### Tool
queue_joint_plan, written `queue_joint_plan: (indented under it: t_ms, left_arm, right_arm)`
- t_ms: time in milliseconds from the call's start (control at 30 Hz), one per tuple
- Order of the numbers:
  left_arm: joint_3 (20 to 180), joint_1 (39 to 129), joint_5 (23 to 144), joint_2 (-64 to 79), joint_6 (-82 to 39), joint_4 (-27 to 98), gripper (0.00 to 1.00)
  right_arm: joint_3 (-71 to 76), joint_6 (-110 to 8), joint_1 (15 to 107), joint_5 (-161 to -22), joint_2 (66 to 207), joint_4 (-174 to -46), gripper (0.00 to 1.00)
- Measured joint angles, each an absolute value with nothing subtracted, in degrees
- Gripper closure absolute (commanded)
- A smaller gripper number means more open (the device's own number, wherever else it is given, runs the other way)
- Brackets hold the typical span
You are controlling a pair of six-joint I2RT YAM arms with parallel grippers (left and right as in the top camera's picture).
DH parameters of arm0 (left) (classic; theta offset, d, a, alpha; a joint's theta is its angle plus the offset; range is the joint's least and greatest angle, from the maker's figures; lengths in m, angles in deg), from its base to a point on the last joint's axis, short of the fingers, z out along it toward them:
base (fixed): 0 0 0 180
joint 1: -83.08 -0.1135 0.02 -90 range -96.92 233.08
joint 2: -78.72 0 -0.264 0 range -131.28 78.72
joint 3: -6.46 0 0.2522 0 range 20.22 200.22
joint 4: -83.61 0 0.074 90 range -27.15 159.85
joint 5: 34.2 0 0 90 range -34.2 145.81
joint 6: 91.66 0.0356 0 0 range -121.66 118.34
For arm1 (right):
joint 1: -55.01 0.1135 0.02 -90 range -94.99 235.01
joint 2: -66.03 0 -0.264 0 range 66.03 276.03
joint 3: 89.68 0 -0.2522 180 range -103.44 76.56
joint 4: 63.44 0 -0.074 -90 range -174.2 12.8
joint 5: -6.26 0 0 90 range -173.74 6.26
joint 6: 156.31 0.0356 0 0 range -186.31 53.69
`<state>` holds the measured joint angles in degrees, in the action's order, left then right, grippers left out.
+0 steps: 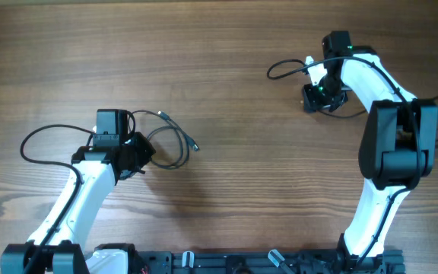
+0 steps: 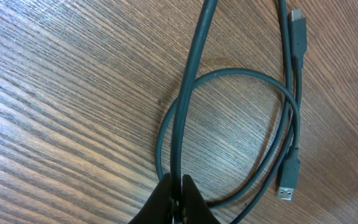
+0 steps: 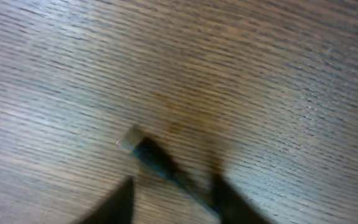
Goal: Untangle cables
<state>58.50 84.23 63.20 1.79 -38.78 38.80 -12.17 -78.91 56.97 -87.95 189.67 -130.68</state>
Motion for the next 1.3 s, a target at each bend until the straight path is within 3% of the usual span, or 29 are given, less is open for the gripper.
queue_joint_plan:
  t_ms: [333, 433, 567, 600, 633, 700, 800, 967, 1200, 1300]
  left_arm:
    - [58.5, 84.2, 63.2, 1.8, -38.8, 38.8, 0.93]
    - [58.5, 84.2, 63.2, 1.8, -38.8, 38.8, 0.93]
    - [58.5, 84.2, 63.2, 1.8, -38.8, 38.8, 0.93]
    - [58.5, 84.2, 63.2, 1.8, -38.8, 38.8, 0.93]
    - [58.5, 84.2, 63.2, 1.8, -38.8, 38.8, 0.93]
    - [58.5, 84.2, 63.2, 1.8, -38.8, 38.8, 0.93]
    - [58.5, 84.2, 63.2, 1.8, -38.8, 38.8, 0.93]
    - [58.5, 84.2, 63.2, 1.8, -38.8, 38.8, 0.93]
    - [58.5, 84.3, 64.3, 1.8, -38.8, 40.9, 0.96]
    - [58.1, 86.8, 77.8, 1.8, -34.0, 52.9, 0.96]
  right_arm:
    - [-12.0, -68.6, 54.9, -80.4, 187.4, -131.9, 0.96]
    - [-12.1, -63.4, 49.6, -80.1, 178.4, -131.4, 0.96]
    - [-14.1, -50.9, 35.3, -79.5, 161.9, -129.8, 0.93]
    - [-14.3, -47.4, 31.1, -79.6, 159.5, -130.2, 0.73]
    - [-14.5, -44.2, 26.6, -79.3, 157.9, -131.0, 0.29]
    - [-14.4, -39.8, 17.8, -79.8, 157.8, -132.4, 0.00]
    - [-13.0, -37.7, 12.1, -82.5, 158.9, -132.9, 0.00]
    - [-12.5, -36.9, 12.6, -92.6, 160.5, -133.3, 0.00]
    - [-12.4, -41.9, 21.9, -99.1, 162.5, -134.9, 0.00]
    - [-12.4, -49.1, 31.2, -101.5, 162.5, -135.1, 0.00]
